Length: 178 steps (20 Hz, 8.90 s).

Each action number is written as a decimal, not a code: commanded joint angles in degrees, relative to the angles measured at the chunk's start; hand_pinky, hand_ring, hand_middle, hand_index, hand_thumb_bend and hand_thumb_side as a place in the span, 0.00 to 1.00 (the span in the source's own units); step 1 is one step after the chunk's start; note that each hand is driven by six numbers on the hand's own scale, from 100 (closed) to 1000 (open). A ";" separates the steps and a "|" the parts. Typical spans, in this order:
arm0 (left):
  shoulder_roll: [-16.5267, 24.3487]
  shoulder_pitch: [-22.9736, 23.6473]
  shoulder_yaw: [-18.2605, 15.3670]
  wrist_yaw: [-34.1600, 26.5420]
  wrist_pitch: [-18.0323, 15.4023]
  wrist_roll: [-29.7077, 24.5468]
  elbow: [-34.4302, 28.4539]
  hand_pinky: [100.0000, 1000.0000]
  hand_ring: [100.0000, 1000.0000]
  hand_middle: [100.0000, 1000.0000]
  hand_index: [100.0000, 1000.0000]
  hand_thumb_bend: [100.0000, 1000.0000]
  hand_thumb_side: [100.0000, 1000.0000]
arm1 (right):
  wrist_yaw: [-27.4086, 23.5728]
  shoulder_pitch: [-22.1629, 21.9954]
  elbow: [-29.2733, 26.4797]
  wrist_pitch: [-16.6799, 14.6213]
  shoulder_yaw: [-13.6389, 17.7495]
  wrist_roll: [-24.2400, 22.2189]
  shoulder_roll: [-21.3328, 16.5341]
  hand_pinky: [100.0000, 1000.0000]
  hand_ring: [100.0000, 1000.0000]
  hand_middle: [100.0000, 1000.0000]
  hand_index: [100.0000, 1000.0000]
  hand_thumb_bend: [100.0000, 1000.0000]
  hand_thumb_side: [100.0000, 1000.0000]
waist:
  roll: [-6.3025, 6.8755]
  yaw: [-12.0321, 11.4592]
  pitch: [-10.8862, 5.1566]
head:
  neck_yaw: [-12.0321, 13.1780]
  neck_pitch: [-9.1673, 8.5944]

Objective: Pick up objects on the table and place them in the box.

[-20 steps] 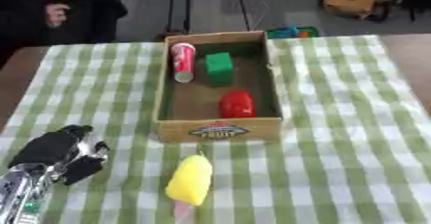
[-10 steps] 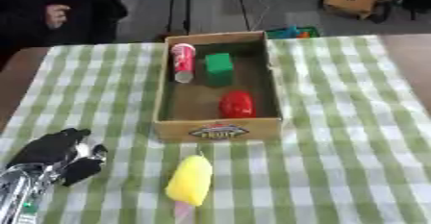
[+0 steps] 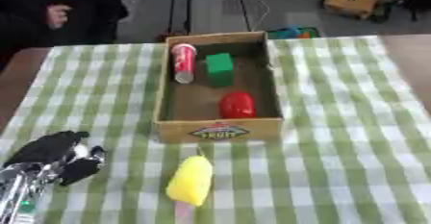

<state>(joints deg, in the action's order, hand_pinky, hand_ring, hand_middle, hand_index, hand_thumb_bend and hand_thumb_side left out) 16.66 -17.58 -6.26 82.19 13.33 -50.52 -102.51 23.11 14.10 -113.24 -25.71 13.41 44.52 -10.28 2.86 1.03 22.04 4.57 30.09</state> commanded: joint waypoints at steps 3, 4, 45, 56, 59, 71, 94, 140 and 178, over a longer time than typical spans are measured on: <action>-0.13 2.05 0.60 -0.65 -0.26 -1.45 3.02 0.38 0.61 0.82 0.98 0.06 1.00 | -0.14 0.33 -1.35 -0.91 0.31 0.86 -0.67 0.36 0.37 0.24 0.39 0.00 0.72 | -0.37 0.08 -0.29 | 0.24 -0.76; -0.13 2.04 0.59 -0.95 -0.44 -1.45 3.23 0.39 0.61 0.82 0.98 0.07 1.00 | -0.14 0.33 -1.35 -0.93 0.31 0.88 -0.67 0.36 0.37 0.24 0.39 0.00 0.72 | -0.37 0.09 -0.29 | 0.24 -0.76; -0.45 1.99 -0.42 -6.38 1.80 -1.45 5.33 0.28 0.55 0.76 0.96 0.06 0.60 | -0.44 0.50 -1.35 -0.97 0.41 1.24 -0.74 0.36 0.37 0.24 0.39 0.00 0.72 | -0.56 0.26 0.09 | 0.41 -1.21; -0.66 1.72 -0.52 -4.75 2.36 -1.45 4.65 0.23 0.53 0.73 0.78 0.00 0.55 | -0.57 0.53 -1.35 -0.87 0.38 1.26 -0.75 0.36 0.37 0.24 0.39 0.00 0.72 | -0.52 0.44 0.16 | 0.46 -1.32; -0.67 1.72 -0.52 -4.72 2.33 -1.45 4.78 0.23 0.53 0.72 0.76 0.00 0.56 | -0.58 0.57 -1.35 -0.89 0.40 1.33 -0.76 0.36 0.37 0.24 0.39 0.00 0.72 | -0.52 0.45 0.16 | 0.49 -1.37; -0.67 1.60 -0.52 -4.83 1.95 -1.45 5.63 0.21 0.54 0.65 0.65 0.00 0.55 | -0.68 0.62 -1.35 -0.79 0.39 1.61 -0.76 0.36 0.37 0.24 0.39 0.00 0.72 | -0.59 0.57 0.20 | 0.46 -1.58; -1.01 0.24 -0.61 -3.18 1.46 -1.45 3.27 0.24 0.52 0.51 0.55 0.00 0.29 | -1.48 0.80 -1.35 -0.59 0.33 1.67 -0.85 0.36 0.37 0.24 0.39 0.00 0.72 | -0.59 0.70 0.32 | 0.20 -1.91; 3.80 -7.42 -2.46 -2.52 1.28 -1.45 3.84 0.21 0.44 0.45 0.49 0.00 0.14 | -1.95 0.48 -1.35 -0.36 0.08 1.74 -1.24 0.36 0.38 0.24 0.39 0.00 0.71 | 0.28 0.46 -0.61 | -0.63 -1.67; 10.16 -25.22 1.82 -15.24 -4.73 -1.45 6.77 0.07 0.40 0.44 0.50 0.00 0.16 | -2.38 -1.24 -1.35 0.81 -0.58 0.99 -1.92 0.37 0.38 0.24 0.39 0.00 0.70 | 2.97 0.62 -4.27 | -1.30 0.91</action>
<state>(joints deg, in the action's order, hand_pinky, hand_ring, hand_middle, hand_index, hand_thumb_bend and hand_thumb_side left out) 24.64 -41.49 -4.43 67.43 8.98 -51.98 -95.34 21.29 12.57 -113.24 -24.16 13.00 44.91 -10.89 6.04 1.72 19.10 3.29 30.70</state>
